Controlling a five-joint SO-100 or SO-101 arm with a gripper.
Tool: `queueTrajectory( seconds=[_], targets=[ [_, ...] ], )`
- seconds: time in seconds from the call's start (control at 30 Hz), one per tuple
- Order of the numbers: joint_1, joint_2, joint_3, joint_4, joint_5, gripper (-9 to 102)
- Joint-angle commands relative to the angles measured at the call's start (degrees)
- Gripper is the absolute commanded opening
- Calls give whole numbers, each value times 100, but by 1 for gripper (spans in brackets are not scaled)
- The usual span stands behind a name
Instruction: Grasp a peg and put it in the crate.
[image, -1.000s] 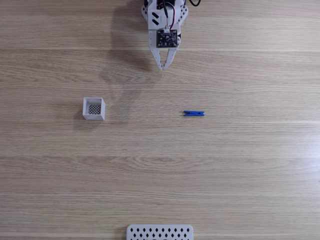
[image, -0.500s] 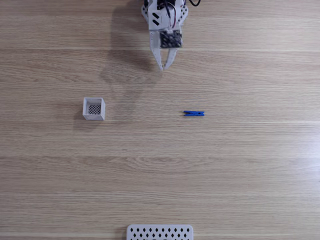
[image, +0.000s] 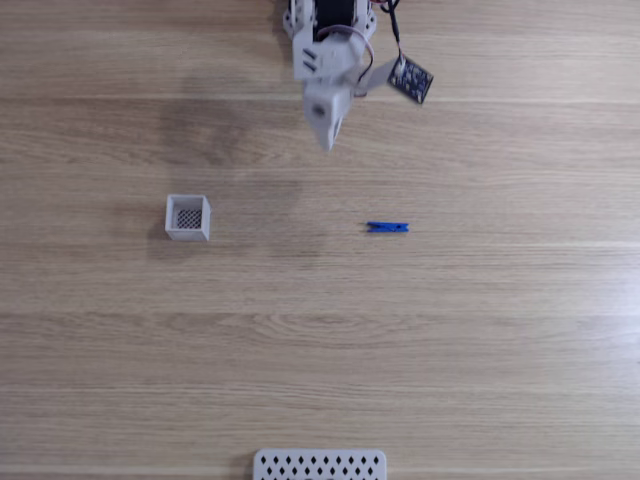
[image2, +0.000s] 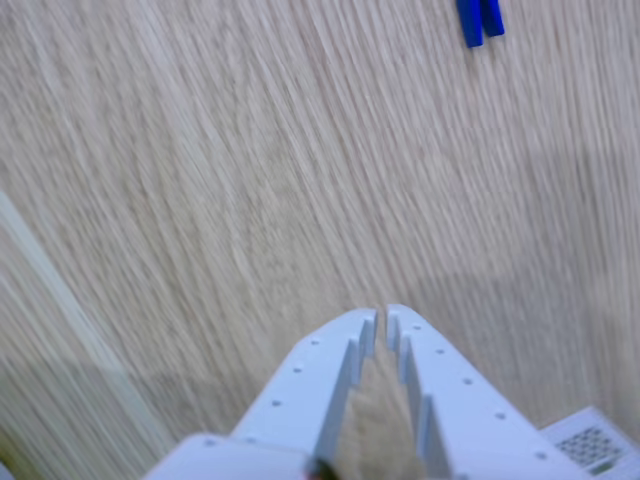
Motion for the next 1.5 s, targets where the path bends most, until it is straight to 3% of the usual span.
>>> queueTrajectory(
  seconds=[0.0,0.17,0.3,0.7,0.97,1.27,1.47],
  targets=[
    [-237,-1020,-1564,387,-325,-1],
    [-1081,-1705,-2206,1635,-281,0],
    [-1679,-2224,-2689,2162,-334,-1],
    [-2057,-3823,-4271,2751,-264,0],
    [-1846,-4518,-5247,2531,-255,-1],
    [-1846,-5256,-5563,1266,-255,0],
    [-1775,-5432,-5704,1151,-255,2]
  ],
)
